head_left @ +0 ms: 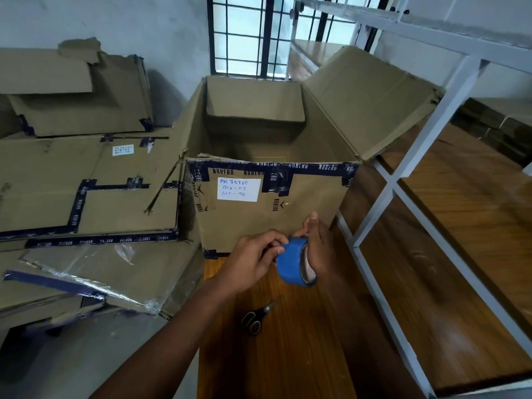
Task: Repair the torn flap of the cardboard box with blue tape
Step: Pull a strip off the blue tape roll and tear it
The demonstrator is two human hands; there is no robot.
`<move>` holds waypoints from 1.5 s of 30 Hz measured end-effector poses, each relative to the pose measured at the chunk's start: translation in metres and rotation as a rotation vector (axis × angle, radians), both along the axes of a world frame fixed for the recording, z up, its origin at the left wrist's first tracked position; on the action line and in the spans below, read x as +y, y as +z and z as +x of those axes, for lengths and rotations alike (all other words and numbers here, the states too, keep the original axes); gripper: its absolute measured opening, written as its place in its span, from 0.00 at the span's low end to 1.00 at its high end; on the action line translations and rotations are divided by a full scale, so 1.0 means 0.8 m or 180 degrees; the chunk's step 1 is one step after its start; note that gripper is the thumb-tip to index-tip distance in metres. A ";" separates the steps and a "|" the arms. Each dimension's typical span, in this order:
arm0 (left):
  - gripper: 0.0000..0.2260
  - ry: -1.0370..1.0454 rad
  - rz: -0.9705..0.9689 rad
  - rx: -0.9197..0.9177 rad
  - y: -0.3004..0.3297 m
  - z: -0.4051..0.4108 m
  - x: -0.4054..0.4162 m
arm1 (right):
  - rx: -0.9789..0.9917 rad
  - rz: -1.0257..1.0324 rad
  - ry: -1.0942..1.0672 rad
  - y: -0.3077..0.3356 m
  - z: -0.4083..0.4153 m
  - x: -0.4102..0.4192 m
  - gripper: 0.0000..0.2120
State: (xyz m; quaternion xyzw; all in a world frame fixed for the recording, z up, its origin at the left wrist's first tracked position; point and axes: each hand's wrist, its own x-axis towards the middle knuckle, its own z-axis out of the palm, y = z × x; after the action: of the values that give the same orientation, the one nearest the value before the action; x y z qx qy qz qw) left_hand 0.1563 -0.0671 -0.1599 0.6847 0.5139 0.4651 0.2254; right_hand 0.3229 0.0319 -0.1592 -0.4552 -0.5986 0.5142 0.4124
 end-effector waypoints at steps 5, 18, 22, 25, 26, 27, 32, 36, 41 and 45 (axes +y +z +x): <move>0.05 0.0058 0.0066 -0.0062 0.010 -0.001 0.004 | 0.0005 0.0159 -0.0104 0.008 -0.001 0.006 0.27; 0.08 0.0180 0.0196 0.0007 0.027 -0.010 0.002 | -0.0384 0.0942 -0.0088 0.032 -0.001 0.004 0.30; 0.04 0.0244 0.0478 0.0325 0.042 -0.015 0.001 | -0.0435 0.1105 -0.0074 0.038 -0.002 0.006 0.30; 0.04 0.0098 0.0629 0.0655 0.048 -0.018 0.002 | -0.0407 0.1188 -0.0003 0.040 -0.003 0.007 0.35; 0.05 0.0062 0.0678 0.0801 0.048 -0.020 0.003 | -0.0397 0.1249 0.0025 0.040 -0.004 0.007 0.34; 0.05 0.0050 0.0718 0.0960 0.048 -0.020 0.003 | -0.0376 0.1311 0.0045 0.039 -0.005 0.007 0.33; 0.09 -0.0069 0.0810 0.1639 0.051 -0.021 0.001 | -0.0272 0.1102 0.0200 0.041 -0.004 0.004 0.31; 0.05 -0.0279 0.0580 0.1581 0.050 -0.021 0.004 | -0.0230 0.0858 0.0285 0.037 -0.004 0.004 0.27; 0.05 -0.0358 -0.0093 0.0872 0.039 -0.016 0.004 | 0.0249 -0.0084 0.0386 0.034 -0.008 -0.005 0.24; 0.05 -0.0302 -0.0458 0.0098 0.029 -0.014 0.003 | 0.0454 -0.0597 0.0470 0.036 -0.003 -0.009 0.23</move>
State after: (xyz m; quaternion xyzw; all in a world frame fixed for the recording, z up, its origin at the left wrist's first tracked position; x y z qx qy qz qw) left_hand 0.1451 -0.0646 -0.1364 0.6974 0.5164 0.4052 0.2878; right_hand 0.3201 0.0249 -0.1300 -0.4088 -0.5490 0.6279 0.3706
